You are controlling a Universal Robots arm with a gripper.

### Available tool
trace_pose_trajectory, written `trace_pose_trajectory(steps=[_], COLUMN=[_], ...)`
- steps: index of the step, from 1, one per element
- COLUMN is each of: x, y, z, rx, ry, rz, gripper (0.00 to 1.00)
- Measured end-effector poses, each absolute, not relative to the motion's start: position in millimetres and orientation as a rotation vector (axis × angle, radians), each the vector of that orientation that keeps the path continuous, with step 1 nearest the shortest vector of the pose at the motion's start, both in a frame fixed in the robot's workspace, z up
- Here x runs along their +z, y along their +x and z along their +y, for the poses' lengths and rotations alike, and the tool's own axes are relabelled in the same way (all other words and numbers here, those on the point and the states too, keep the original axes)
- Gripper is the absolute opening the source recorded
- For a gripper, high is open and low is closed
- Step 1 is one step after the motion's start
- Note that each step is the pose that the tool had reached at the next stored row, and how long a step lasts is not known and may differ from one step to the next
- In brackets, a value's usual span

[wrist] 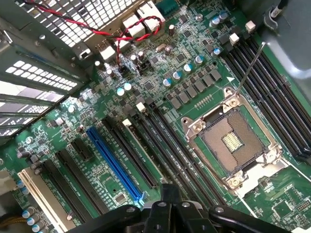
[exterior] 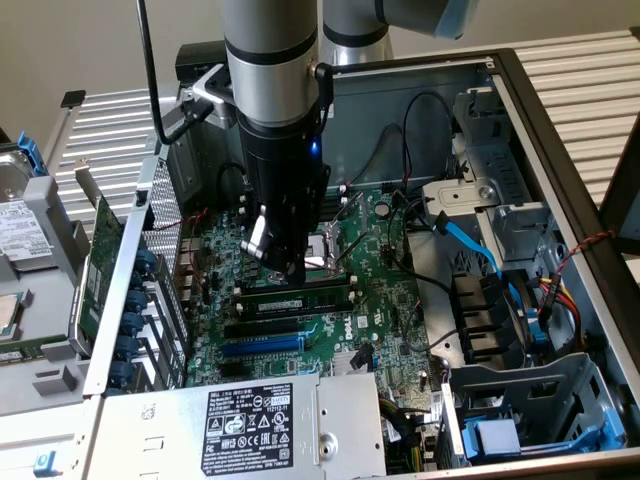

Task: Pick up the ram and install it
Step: 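Press down the ram until it locks into place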

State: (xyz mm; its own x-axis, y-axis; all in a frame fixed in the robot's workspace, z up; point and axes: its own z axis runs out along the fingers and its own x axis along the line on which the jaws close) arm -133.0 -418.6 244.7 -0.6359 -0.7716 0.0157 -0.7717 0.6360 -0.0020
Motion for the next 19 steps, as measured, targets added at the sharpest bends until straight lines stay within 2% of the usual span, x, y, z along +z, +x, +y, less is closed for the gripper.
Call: trace_pose_trajectory(steps=[5,19], x=[244.7,244.7], y=[-133.0,-133.0], z=[-418.6,-418.6], rx=[0.028,0.026], ry=[1.259,0.975], rz=[-2.858,-2.965], gripper=[0.11,0.11])
